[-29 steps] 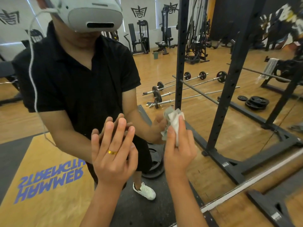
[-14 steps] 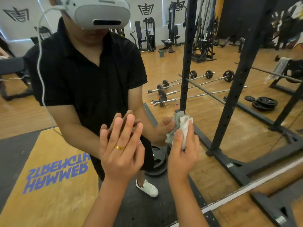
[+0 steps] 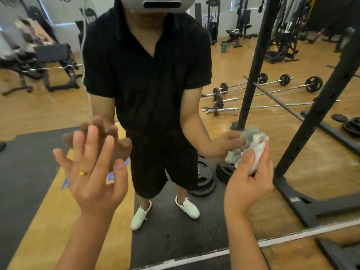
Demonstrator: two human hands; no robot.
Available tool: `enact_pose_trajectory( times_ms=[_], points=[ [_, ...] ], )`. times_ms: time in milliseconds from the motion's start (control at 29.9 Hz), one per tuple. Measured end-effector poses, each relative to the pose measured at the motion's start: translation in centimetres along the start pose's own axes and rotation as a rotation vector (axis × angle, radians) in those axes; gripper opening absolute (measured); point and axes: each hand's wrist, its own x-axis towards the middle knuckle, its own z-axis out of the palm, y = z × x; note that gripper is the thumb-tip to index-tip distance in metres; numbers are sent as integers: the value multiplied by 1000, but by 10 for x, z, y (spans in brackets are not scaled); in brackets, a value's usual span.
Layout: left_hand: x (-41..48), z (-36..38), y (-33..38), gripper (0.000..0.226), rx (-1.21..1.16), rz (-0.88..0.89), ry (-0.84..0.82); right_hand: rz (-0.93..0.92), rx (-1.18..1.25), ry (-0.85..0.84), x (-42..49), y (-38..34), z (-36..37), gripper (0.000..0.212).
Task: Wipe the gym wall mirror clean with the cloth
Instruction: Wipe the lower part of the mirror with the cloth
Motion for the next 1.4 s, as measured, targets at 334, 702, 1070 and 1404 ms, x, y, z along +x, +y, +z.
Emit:
enact_pose_trajectory(
  times_ms=[334,702,1070,1404],
  points=[
    [-1,-3,-48,50,100,203,39,60,65,43,-33,-60,38,47],
    [-1,-6,-51,52,74,214,32,-75,-103,66,-32,-47,29,40],
    [0,-8,-49,47,37,200,32,-609,-171,-227,-67,-58,40,35],
    [1,-7,-50,44,27,202,32,-112,23,73,-35,-93,57,42]
  ],
)
